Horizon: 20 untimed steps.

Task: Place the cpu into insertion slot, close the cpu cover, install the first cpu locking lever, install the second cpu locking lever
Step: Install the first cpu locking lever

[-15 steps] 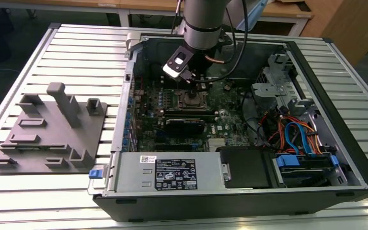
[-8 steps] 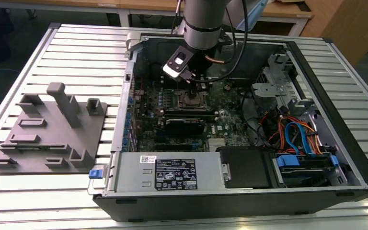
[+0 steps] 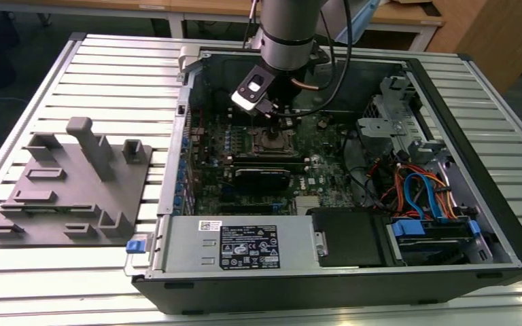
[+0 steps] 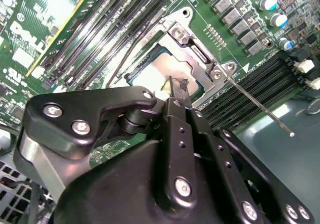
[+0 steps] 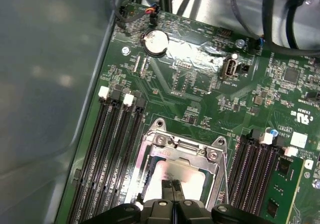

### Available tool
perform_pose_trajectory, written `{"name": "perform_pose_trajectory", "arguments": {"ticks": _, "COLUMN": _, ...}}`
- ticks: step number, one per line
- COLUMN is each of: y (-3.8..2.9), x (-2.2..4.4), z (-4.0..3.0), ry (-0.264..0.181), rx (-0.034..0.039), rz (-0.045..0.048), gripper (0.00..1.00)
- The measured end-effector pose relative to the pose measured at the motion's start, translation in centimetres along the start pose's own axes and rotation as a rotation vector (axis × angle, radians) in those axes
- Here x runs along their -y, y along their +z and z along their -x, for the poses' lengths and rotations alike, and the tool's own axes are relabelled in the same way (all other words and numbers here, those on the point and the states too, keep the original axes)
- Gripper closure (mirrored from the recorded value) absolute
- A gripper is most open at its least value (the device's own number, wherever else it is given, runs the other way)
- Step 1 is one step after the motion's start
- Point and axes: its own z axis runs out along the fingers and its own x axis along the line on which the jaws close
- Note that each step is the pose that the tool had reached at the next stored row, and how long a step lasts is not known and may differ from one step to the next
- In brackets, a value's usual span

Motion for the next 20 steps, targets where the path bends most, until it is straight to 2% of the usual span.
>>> {"name": "perform_pose_trajectory", "arguments": {"ticks": 2, "y": 0.00, "x": 0.01, "z": 0.00, "ry": -0.032, "rx": -0.0001, "rz": 0.0000, "gripper": 0.90}}
{"name": "perform_pose_trajectory", "arguments": {"ticks": 5, "y": -0.11, "x": 0.03, "z": 0.00, "ry": -0.041, "rx": 0.0005, "rz": -0.0004, "gripper": 0.90}}
{"name": "perform_pose_trajectory", "arguments": {"ticks": 12, "y": -1.47, "x": 0.02, "z": 0.00, "ry": -0.045, "rx": 0.0004, "rz": -0.0001, "gripper": 0.90}}
{"name": "perform_pose_trajectory", "arguments": {"ticks": 15, "y": -1.86, "x": 0.02, "z": 0.00, "ry": -0.054, "rx": 0.0001, "rz": -0.0001, "gripper": 0.90}}
{"name": "perform_pose_trajectory", "arguments": {"ticks": 20, "y": -1.87, "x": 0.02, "z": 0.00, "ry": -0.134, "rx": -0.0008, "rz": 0.0004, "gripper": 0.90}}
